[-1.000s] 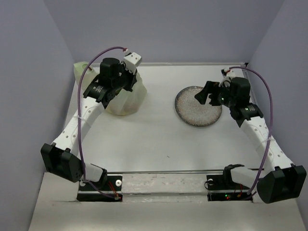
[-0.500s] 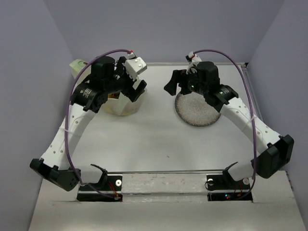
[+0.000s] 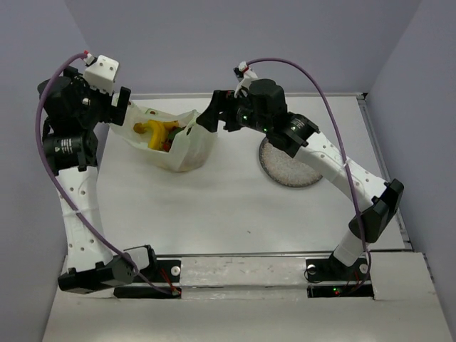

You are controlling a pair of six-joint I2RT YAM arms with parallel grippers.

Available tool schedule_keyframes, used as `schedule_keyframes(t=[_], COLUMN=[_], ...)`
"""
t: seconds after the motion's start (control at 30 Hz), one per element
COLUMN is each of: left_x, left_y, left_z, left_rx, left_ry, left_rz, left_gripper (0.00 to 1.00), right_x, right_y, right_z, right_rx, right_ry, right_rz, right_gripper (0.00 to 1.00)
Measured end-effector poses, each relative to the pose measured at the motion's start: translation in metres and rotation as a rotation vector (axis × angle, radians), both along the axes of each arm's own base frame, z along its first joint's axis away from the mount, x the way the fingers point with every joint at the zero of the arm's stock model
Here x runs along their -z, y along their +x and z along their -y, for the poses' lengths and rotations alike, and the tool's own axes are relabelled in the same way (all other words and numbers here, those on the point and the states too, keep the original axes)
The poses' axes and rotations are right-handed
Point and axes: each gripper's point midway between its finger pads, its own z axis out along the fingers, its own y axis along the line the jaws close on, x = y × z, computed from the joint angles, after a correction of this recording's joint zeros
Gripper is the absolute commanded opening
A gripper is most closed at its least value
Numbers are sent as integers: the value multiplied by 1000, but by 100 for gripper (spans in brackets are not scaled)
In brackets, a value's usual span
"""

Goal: Take the fake fruits out of the plastic bag

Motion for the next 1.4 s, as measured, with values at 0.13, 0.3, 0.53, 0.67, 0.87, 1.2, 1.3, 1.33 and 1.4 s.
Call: schedule_keyframes(t=[0.13, 0.3, 0.53, 0.67, 0.87, 1.2, 1.3, 1.33, 1.4], left_x=[74, 123, 131, 137, 127, 120, 104, 95, 78], left_y=[23, 56, 105, 121, 138, 111, 72, 57, 25], left_z=[-25, -47, -65, -67, -55, -12, 7, 14, 35], left_rx=[-38, -55, -66, -64, -28, 81, 129, 151, 209], left_ry=[39, 102, 161, 151, 57, -187, -218, -222, -218], left_rz=[-158, -250, -209, -189, -106, -87, -89, -80, -57], left_gripper=[99, 99, 99, 99, 16, 0, 0, 0, 0], right_x=[4, 23, 61, 71, 76, 86, 86, 84, 83], right_y=[-22, -21, 10, 24, 38, 47, 50, 50, 44], right_z=[-18, -34, -80, -96, -105, -2, 64, 78, 93], right_rx=[-46, -47, -43, -36, -6, 108, 188, 202, 208], right_ry=[27, 40, 23, 33, 42, -79, -144, -157, -184], right_rz=[-55, -135, -202, -219, -216, -191, -190, -187, -176], right_gripper=[94, 94, 92, 61, 1, 1, 1, 1, 1])
